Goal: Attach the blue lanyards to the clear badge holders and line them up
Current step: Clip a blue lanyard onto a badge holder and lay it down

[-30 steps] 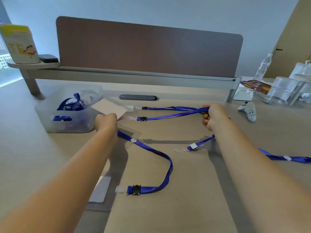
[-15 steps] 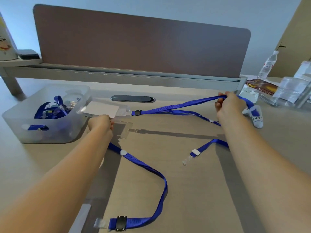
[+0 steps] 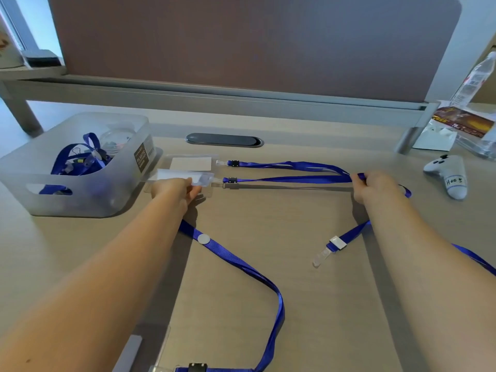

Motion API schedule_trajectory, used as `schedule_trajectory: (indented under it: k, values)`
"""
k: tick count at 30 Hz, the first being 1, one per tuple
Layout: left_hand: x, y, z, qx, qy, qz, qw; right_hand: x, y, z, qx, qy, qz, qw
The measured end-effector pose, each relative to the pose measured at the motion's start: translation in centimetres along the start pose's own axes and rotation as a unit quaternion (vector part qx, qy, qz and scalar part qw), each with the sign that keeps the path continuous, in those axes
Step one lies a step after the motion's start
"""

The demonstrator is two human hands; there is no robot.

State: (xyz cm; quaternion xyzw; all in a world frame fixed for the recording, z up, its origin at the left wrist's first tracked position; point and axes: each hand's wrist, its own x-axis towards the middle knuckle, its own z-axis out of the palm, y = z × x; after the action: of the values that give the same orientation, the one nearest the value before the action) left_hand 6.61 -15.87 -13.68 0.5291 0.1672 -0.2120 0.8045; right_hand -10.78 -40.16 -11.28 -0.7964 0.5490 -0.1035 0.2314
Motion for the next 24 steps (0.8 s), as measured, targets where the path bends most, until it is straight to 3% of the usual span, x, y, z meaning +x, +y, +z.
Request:
schedule_trajectory:
  k: [3, 7, 11, 15, 17, 20, 24]
  values:
    - [-0.1, 0.2, -0.3, 0.036, 0.015, -0.002, 0.999, 0.0, 0.0, 0.2, 0.003, 0.012, 0.014, 1.000]
    - [-1.4, 0.9, -0.7, 0.117, -0.010, -0.004, 0.993, -0.5, -0.1, 0.2, 0.147, 0.017, 0.022, 0.989]
    - [-3.1, 2.1, -2.2, 0.218, -0.024, 0.012, 0.976, -2.2, -0.9, 0.0, 0.442, -0.038, 0.058, 0.894]
    - [-5.6, 2.5, -4.0, 0.304, -0.048, 0.063, 0.949, -5.8, -2.2, -0.2, 0.446, -0.073, 0.052, 0.890]
    - [-6.8, 2.5, -5.3, 0.389, -0.054, 0.141, 0.909, -7.8, -2.6, 0.0, 0.423, -0.092, 0.002, 0.901]
    - [-8.7, 2.4, -8.0, 0.525, -0.071, 0.262, 0.807, -11.0, -2.7, 0.6, 0.372, -0.120, -0.053, 0.919]
    - [-10.8, 2.1, -11.5, 0.670, -0.153, 0.223, 0.691, -15.7, -3.0, 1.6, 0.277, -0.157, -0.114, 0.941]
